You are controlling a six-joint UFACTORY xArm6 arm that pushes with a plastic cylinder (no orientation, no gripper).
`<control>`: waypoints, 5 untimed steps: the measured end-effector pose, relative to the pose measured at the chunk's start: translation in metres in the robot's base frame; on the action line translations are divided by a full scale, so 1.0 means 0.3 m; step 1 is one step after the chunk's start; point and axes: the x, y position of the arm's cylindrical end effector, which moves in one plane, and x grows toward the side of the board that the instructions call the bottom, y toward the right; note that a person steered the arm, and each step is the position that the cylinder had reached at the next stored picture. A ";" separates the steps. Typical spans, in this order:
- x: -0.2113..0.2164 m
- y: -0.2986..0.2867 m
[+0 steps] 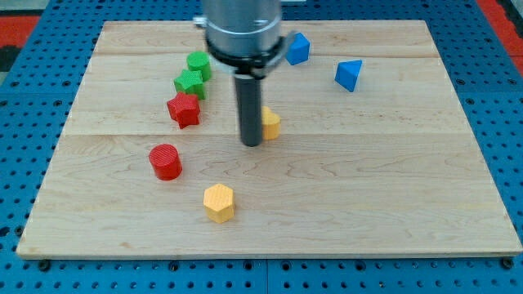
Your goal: Push the blue triangle in between blue cube and yellow heart
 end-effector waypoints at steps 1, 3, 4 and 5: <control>-0.023 0.080; -0.079 0.239; -0.147 0.466; -0.284 0.548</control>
